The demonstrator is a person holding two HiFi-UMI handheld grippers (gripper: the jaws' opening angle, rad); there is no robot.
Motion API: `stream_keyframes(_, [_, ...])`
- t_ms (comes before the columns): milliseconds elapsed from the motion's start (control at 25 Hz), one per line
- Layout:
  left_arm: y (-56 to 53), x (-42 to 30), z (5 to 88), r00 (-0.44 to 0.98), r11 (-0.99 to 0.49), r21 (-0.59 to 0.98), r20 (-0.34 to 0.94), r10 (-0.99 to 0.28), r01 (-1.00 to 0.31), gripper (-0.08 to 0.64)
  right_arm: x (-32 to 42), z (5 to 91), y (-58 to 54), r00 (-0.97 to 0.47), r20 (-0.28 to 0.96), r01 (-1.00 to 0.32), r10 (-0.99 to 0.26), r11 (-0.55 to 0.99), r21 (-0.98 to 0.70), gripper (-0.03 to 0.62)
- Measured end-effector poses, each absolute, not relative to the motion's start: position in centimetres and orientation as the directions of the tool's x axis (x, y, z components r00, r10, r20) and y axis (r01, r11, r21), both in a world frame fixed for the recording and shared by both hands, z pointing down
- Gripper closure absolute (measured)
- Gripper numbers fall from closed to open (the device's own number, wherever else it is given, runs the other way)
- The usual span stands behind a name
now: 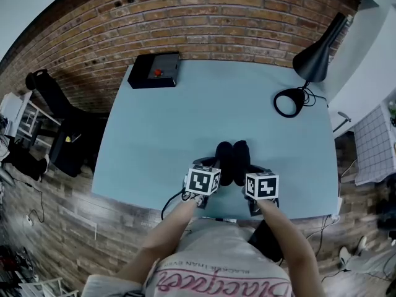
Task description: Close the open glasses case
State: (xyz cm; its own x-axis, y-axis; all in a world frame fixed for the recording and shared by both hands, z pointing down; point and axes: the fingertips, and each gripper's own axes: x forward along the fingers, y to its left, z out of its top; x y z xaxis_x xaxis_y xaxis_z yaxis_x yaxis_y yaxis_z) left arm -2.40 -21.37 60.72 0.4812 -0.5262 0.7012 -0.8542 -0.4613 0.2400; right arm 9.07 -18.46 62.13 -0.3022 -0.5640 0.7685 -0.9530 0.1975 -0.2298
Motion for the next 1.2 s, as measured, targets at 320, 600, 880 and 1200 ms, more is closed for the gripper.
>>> stream_keyframes(320, [-21.9,-2.6,63.3,0.432,-0.442,0.196,0.725,-0.537,-0.876,0.515,9.7,63.5,-18.9,-0.277,0.768,-0.959,-0.578,0.221,-0.179,0.419])
stream_keyframes(600, [-22.2,-2.8,63.1,0.459,-0.462,0.204,0.696,-0.551,-0.863,0.431,8.9,60.7,-19.9,-0.309,0.68,-0.941,-0.664,0.319,-0.115,0.402])
stream_keyframes(880, [-22.7,-3.0,57.6,0.541,-0.514,0.222,0.554,-0.633,-0.829,0.331,8.9,55.3,-20.9,-0.328,0.564,-0.928,-0.758,0.37,-0.041,0.402])
stream_keyframes(1200, [-21.8,-0.9,46.6,0.663,-0.661,0.093,0.226,-0.714,-0.744,0.387,9.6,43.3,-20.9,-0.383,0.193,-0.917,-0.903,0.396,0.035,0.545])
